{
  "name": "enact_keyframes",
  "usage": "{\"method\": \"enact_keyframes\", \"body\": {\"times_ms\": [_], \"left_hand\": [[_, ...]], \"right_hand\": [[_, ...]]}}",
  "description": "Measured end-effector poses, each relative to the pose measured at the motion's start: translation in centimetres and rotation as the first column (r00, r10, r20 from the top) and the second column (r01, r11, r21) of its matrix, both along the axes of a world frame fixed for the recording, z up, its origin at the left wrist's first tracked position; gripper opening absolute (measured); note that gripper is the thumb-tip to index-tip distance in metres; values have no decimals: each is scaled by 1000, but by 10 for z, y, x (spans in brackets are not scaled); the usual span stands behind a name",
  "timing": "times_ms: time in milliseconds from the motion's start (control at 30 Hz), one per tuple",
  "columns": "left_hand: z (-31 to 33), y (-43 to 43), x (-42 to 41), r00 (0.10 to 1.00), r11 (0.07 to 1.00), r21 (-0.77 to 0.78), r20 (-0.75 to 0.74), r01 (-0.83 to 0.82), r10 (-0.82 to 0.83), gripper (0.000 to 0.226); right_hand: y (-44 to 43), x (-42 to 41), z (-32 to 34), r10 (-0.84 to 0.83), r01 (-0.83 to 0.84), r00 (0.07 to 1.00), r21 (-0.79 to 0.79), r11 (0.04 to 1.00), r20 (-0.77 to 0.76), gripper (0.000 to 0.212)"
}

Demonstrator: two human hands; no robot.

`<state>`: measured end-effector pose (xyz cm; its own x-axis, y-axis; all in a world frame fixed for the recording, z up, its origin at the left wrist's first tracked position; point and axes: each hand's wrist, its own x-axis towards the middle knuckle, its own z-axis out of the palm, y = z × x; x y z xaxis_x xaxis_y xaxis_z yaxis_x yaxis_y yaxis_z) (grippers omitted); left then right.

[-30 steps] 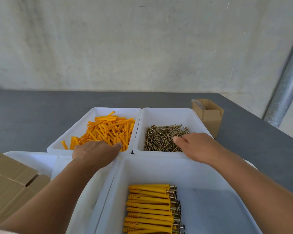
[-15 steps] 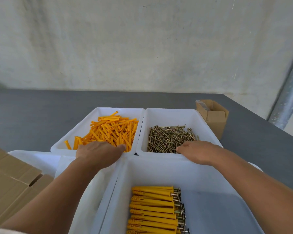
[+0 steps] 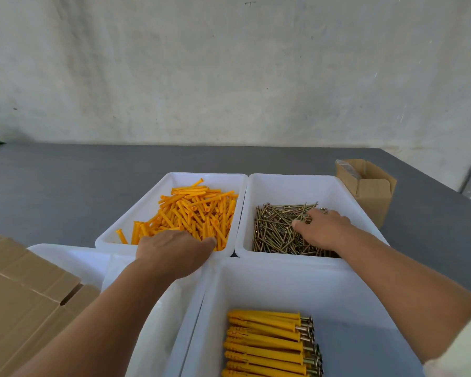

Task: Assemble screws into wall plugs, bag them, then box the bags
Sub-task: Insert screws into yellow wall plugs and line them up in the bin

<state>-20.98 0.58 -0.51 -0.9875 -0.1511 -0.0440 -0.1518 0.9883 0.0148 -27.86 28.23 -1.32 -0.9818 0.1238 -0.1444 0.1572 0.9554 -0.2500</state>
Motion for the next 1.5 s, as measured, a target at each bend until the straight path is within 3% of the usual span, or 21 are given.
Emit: {"method": "enact_keyframes", "body": {"times_ms": [267,467,633,867,1100,1200,1300,1500], "left_hand": [[-3,-4,-4,999,999,-6,-15,33,-33,64],[-3,-6,-5,999,999,8,9,42,-42,66],[-3,-5,-5,999,1000,-5,23,24,-24,71],[-3,-5,-6,1000,1000,-17,20,-1,2,71],[-4,-5,-7,1000,1000,-13,3,-11,11,75],[-2,-5,-7,1000,1000,-10,5,-24,24,82],[-1,-5,-6,1000,1000,-9,11,-16,16,84],[-1,-4,-3,1000,1000,-3,-18,-5,5,84]], "right_hand": [[-1,-27,-7,51,-64,992,102,993,119,74],[1,-23,-2,96,-107,993,171,979,73,71],[-2,-16,4,175,-181,983,133,974,58,60],[-16,7,28,381,-420,903,227,879,198,30],[-18,45,60,477,-531,832,161,832,282,41],[-17,58,64,494,-529,836,107,842,240,34],[-9,71,59,476,-478,873,-8,879,105,26],[9,95,36,258,-298,950,-264,917,-177,19]]}}
